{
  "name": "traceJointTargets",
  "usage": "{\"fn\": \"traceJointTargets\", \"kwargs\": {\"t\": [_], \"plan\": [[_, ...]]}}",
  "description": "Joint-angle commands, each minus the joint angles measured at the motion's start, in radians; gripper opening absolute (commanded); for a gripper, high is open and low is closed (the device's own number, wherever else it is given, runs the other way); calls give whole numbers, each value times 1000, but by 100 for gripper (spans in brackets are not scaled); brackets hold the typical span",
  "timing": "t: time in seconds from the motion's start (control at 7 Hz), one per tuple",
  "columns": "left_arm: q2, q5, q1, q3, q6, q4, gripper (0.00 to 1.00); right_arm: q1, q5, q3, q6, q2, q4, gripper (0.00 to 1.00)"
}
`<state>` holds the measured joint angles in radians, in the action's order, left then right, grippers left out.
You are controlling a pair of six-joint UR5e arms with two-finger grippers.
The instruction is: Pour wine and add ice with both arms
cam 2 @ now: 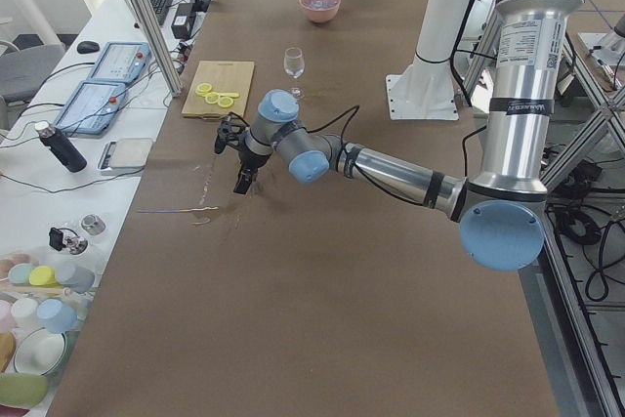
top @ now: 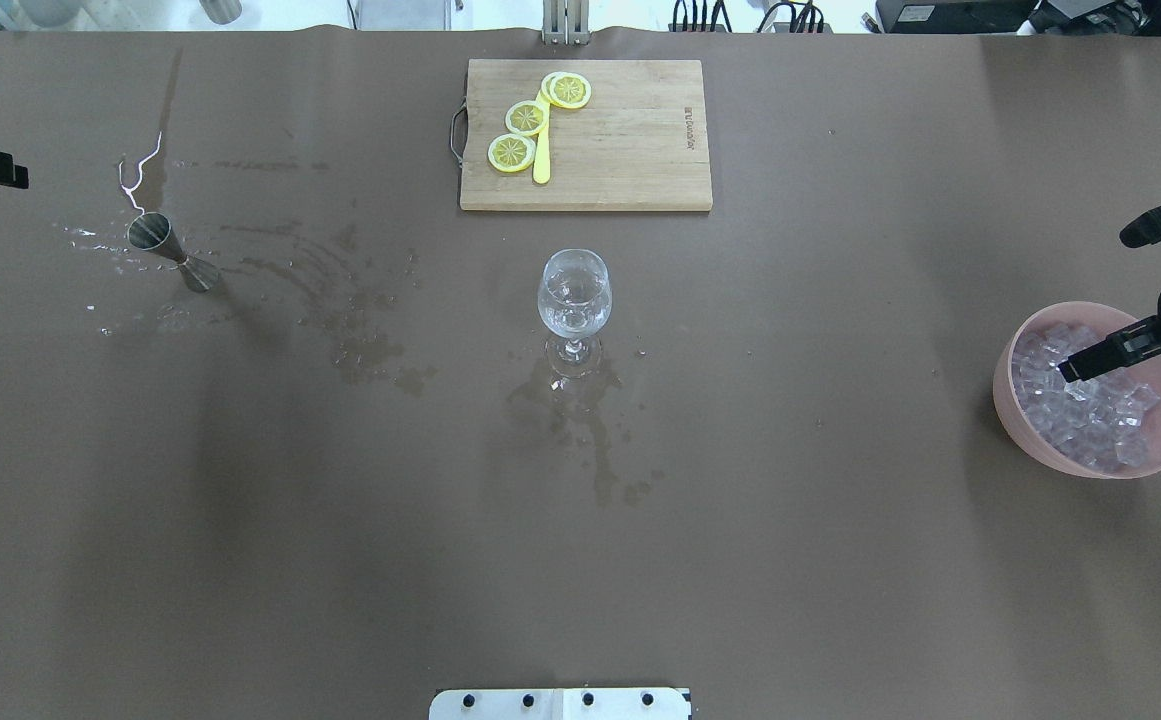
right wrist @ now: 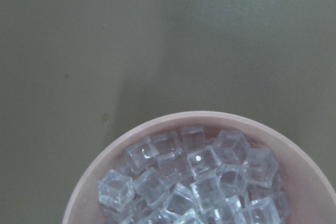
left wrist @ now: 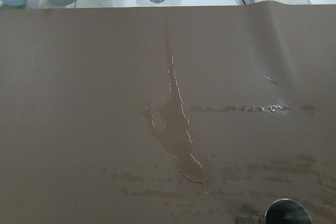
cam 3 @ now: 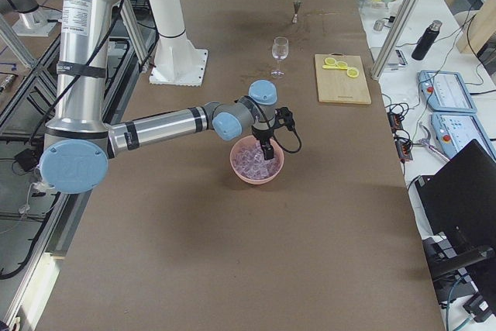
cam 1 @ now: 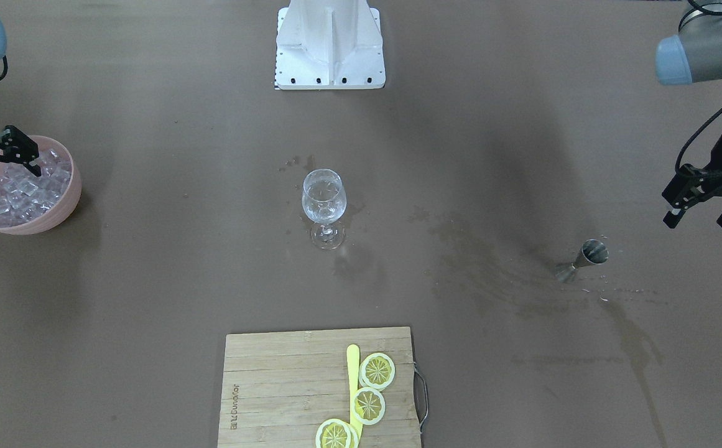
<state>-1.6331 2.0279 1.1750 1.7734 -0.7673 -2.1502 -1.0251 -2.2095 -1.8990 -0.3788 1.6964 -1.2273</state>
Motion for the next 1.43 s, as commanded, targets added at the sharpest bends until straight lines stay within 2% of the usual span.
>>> {"fn": "traceJointTargets", "kwargs": {"t": [0.0, 0.57, 1.14, 1.29], "plan": [[-1, 0, 0, -2, 0, 1, 99, 28, 22, 12, -2, -1, 0, 86], [-8, 0, 0, -2, -1, 3, 99, 36, 22, 31, -2, -9, 0, 74], [-13, 0, 0, -2, -1, 3, 99, 46, 19, 38, -2, -18, -12, 72], [-13, 2, 2, 0, -1, 3, 99, 48, 14, 38, -2, -18, -15, 68]]}}
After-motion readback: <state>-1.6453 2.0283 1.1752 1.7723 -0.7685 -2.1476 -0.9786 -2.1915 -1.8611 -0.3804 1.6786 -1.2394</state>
